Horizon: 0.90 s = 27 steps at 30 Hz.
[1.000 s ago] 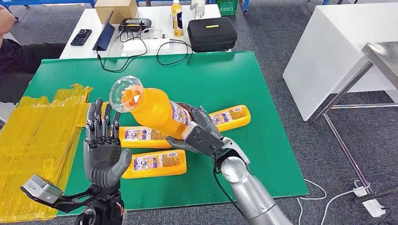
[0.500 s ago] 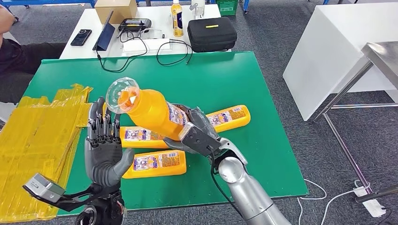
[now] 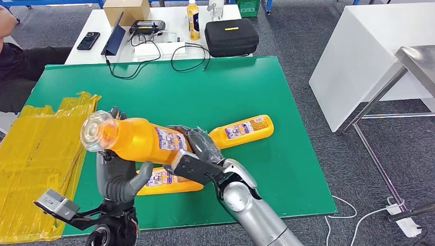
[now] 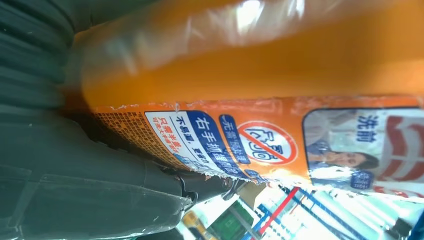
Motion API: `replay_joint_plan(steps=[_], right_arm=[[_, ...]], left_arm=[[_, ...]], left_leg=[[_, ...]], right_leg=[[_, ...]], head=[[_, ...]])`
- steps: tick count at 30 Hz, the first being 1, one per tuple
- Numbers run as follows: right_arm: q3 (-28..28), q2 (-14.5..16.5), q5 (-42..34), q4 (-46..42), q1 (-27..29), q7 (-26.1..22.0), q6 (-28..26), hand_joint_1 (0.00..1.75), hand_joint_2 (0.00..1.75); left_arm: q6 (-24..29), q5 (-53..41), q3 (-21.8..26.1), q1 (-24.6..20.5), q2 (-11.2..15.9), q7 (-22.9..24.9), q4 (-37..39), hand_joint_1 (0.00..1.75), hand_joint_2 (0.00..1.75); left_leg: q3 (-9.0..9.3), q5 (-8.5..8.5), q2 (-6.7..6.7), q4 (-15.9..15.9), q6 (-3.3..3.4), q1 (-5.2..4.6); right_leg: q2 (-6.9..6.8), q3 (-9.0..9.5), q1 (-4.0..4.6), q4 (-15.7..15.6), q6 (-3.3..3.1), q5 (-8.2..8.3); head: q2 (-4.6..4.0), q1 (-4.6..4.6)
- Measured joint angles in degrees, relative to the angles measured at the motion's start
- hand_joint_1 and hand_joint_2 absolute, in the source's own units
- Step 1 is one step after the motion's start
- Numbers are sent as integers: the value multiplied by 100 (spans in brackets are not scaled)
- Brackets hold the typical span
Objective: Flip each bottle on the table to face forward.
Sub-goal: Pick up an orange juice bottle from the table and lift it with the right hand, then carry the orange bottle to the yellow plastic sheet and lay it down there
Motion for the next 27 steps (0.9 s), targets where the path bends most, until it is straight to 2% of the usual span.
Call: replay_joint_plan(steps=[4,8,20,21,22,24,25,26,27], right_arm=[[222,113,66,160,-50,133,-22,175,175],[414,144,139,253,-56,208,-25,175,175],[715,158,182,315,-52,298,-18,175,175],[737,164,188,325,-51,300,-14,175,175],[770,176,199,344,-48,301,-14,175,175],[862,219,240,413,-34,303,-43,175,175],[914,241,265,461,-27,304,-75,175,175],[960,256,284,506,-23,304,-111,175,175],[996,263,295,547,-21,305,-147,175,175]], left_arm=[[436,-384,-58,-9,0,42,23,0,175],[646,-534,-91,-9,0,95,26,0,175],[844,-660,-96,0,0,123,33,0,175],[861,-657,-96,5,0,123,33,6,175],[874,-636,-94,13,0,121,33,31,175],[875,-511,-82,49,0,92,33,119,175],[857,-406,-69,82,0,65,33,157,175],[829,-284,-52,120,0,33,33,175,175],[794,-160,-36,158,0,2,33,175,175]], left_leg=[[1,0,0,0,0,0],[0,0,-1,0,0,0],[-1,0,-1,0,0,0],[-1,0,0,0,0,0],[-1,0,0,0,0,0],[-1,0,1,0,0,0],[-1,0,1,0,0,0],[-2,0,0,0,0,1],[-4,0,0,0,0,1]], right_leg=[[0,0,0,0,0,0],[0,0,0,1,0,0],[0,0,0,-1,0,0],[0,0,0,0,0,0],[0,0,0,0,0,0],[0,-1,1,0,0,0],[0,-2,1,1,0,0],[0,-4,1,0,0,0],[0,-6,2,1,0,0]], head=[[0,0],[0,1],[-1,1],[-1,1],[-1,1],[0,0],[1,0],[1,0],[0,1]])
